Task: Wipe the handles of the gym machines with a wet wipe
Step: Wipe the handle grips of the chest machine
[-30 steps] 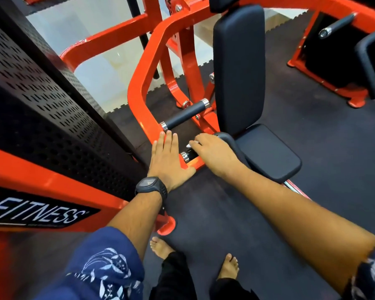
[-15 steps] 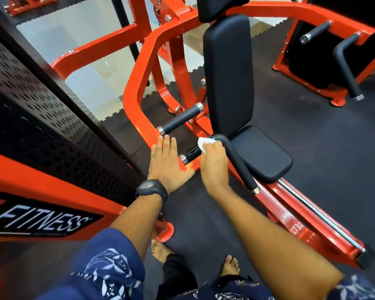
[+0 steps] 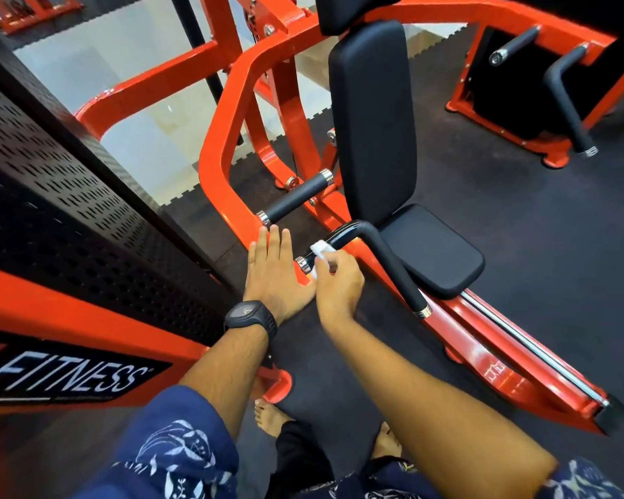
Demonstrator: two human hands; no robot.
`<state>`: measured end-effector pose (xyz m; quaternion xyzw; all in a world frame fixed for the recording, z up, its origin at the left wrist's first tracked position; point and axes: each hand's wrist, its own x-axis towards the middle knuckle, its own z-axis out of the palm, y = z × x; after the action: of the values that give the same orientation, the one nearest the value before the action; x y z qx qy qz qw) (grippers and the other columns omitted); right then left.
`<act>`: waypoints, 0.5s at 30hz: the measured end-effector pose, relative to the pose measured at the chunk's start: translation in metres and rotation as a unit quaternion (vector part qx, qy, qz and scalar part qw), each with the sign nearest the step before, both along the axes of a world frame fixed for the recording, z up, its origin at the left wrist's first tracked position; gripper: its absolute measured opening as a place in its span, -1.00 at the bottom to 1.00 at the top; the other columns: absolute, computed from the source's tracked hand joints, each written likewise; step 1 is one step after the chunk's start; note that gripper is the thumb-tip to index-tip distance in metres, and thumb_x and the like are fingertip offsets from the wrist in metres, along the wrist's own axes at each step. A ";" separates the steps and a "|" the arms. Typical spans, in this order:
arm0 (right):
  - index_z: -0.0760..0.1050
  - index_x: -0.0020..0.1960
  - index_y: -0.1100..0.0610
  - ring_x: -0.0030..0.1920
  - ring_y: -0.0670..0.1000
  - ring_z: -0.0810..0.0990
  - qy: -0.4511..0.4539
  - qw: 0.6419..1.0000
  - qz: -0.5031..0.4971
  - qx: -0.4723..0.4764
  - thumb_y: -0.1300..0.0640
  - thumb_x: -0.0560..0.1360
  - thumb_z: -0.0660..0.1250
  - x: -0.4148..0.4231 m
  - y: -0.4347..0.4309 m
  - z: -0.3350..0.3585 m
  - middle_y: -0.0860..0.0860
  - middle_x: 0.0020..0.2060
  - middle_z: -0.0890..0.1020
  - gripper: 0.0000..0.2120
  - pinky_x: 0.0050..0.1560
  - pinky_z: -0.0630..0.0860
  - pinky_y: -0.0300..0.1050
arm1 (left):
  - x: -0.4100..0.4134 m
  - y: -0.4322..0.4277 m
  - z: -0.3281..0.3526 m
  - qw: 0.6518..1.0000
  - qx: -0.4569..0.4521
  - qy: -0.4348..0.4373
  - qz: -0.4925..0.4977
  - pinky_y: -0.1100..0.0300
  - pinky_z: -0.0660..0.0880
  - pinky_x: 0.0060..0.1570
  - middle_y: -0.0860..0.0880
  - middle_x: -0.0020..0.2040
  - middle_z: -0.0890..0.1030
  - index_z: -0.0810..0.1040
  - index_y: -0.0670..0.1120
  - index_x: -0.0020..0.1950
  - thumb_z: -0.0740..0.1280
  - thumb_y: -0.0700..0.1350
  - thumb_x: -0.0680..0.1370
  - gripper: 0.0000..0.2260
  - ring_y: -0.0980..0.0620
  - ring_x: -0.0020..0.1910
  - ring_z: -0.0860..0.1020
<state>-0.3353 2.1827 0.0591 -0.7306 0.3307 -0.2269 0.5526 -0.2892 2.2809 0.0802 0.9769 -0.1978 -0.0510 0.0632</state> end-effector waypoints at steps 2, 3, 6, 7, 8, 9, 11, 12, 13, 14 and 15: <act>0.67 0.05 0.10 -0.02 -0.08 0.56 -0.038 0.987 0.096 -0.120 0.28 0.52 0.36 -0.001 -0.012 0.000 -0.01 -0.06 0.66 -0.81 0.08 0.47 -0.26 | 0.001 0.000 0.002 1.000 0.003 0.010 0.001 -0.06 -0.20 0.56 -0.14 0.65 -0.05 -0.02 -0.16 0.64 -0.03 0.40 0.39 -0.04 -0.10 0.62 -0.20; 0.67 0.10 0.08 -0.04 -0.07 0.53 -0.042 0.976 0.122 -0.177 0.28 0.53 0.35 0.003 -0.023 -0.001 -0.01 -0.08 0.63 -0.78 0.05 0.44 -0.28 | 0.001 0.000 0.003 1.000 0.005 0.018 0.000 -0.05 -0.21 0.56 -0.14 0.65 -0.06 -0.03 -0.16 0.64 -0.07 0.40 0.33 0.00 -0.10 0.61 -0.21; 0.63 0.15 -0.02 0.01 -0.08 0.52 0.023 0.944 0.190 -0.270 0.09 0.58 0.28 0.006 -0.042 0.002 -0.10 -0.06 0.54 -0.78 0.05 0.37 -0.34 | 0.000 0.000 0.005 1.000 -0.002 0.021 -0.006 -0.04 -0.23 0.55 -0.13 0.65 -0.08 -0.05 -0.16 0.64 -0.09 0.40 0.27 0.04 -0.10 0.61 -0.22; 0.62 0.17 -0.06 0.09 -0.14 0.52 0.014 0.918 0.251 -0.307 0.00 0.59 0.26 0.002 -0.042 0.004 -0.15 0.02 0.55 -0.77 0.15 0.39 -0.30 | 0.000 0.000 0.004 1.000 -0.002 0.021 -0.005 -0.04 -0.23 0.56 -0.13 0.65 -0.07 -0.05 -0.16 0.64 -0.08 0.39 0.29 0.02 -0.10 0.61 -0.22; 0.59 0.21 -0.08 0.16 -0.20 0.49 -0.002 0.878 0.308 -0.366 -0.06 0.62 0.23 -0.001 -0.045 0.003 -0.19 0.09 0.54 -0.76 0.23 0.37 -0.29 | 0.000 0.000 0.004 1.000 0.001 0.018 -0.004 -0.05 -0.22 0.56 -0.13 0.65 -0.07 -0.04 -0.16 0.64 -0.04 0.38 0.32 0.00 -0.10 0.61 -0.21; 0.57 0.23 -0.10 0.21 -0.23 0.45 -0.028 0.852 0.353 -0.386 -0.07 0.64 0.22 -0.003 -0.050 0.004 -0.22 0.13 0.54 -0.76 0.27 0.33 -0.30 | 0.001 0.000 0.003 1.000 0.006 0.013 -0.004 -0.05 -0.21 0.56 -0.13 0.65 -0.06 -0.04 -0.16 0.64 0.02 0.36 0.34 -0.02 -0.11 0.61 -0.20; 0.60 0.13 -0.17 0.21 -0.24 0.47 -0.042 0.859 0.334 -0.386 -0.11 0.61 0.26 0.002 -0.070 0.008 -0.26 0.12 0.57 -0.82 0.29 0.37 -0.22 | 0.001 0.000 0.002 1.000 0.017 0.009 -0.005 -0.05 -0.21 0.56 -0.13 0.65 -0.05 -0.05 -0.15 0.64 0.11 0.34 0.36 -0.02 -0.11 0.62 -0.20; 0.60 0.05 -0.22 0.18 -0.25 0.50 -0.017 0.870 0.299 -0.392 -0.13 0.57 0.28 0.005 -0.080 0.010 -0.30 0.08 0.57 -0.86 0.26 0.41 -0.17 | 0.001 0.000 0.002 1.000 0.021 0.008 -0.006 -0.05 -0.21 0.56 -0.13 0.65 -0.05 -0.04 -0.15 0.64 0.13 0.33 0.36 -0.02 -0.11 0.62 -0.20; 0.59 -0.01 -0.24 0.14 -0.25 0.52 0.002 0.876 0.265 -0.404 -0.14 0.54 0.29 0.008 -0.086 0.009 -0.32 0.04 0.55 -0.89 0.21 0.43 -0.15 | 0.001 0.000 0.002 1.000 0.025 0.005 -0.006 -0.05 -0.20 0.57 -0.13 0.65 -0.05 -0.03 -0.15 0.64 0.14 0.33 0.36 -0.03 -0.12 0.62 -0.19; 0.58 -0.02 -0.21 0.11 -0.23 0.53 0.018 0.879 0.246 -0.408 -0.12 0.54 0.28 0.012 -0.087 0.002 -0.30 0.02 0.55 -0.90 0.17 0.45 -0.13 | 0.000 -0.001 0.003 1.000 0.030 0.001 -0.007 -0.06 -0.19 0.57 -0.14 0.65 -0.04 -0.02 -0.15 0.64 0.15 0.33 0.38 -0.04 -0.12 0.62 -0.18; 0.58 0.00 -0.15 0.08 -0.16 0.54 0.001 0.867 0.245 -0.434 -0.05 0.55 0.29 0.015 -0.085 0.003 -0.25 0.01 0.56 -0.89 0.14 0.47 -0.09 | -0.001 -0.001 0.004 0.999 0.038 -0.002 -0.008 -0.07 -0.17 0.57 -0.14 0.65 -0.03 -0.02 -0.15 0.64 0.16 0.33 0.39 -0.05 -0.13 0.62 -0.17</act>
<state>-0.3206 2.0976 0.0620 -0.9544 0.0103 -0.2044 0.2176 -0.2900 2.2798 0.0839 0.9770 -0.2041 -0.0567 0.0249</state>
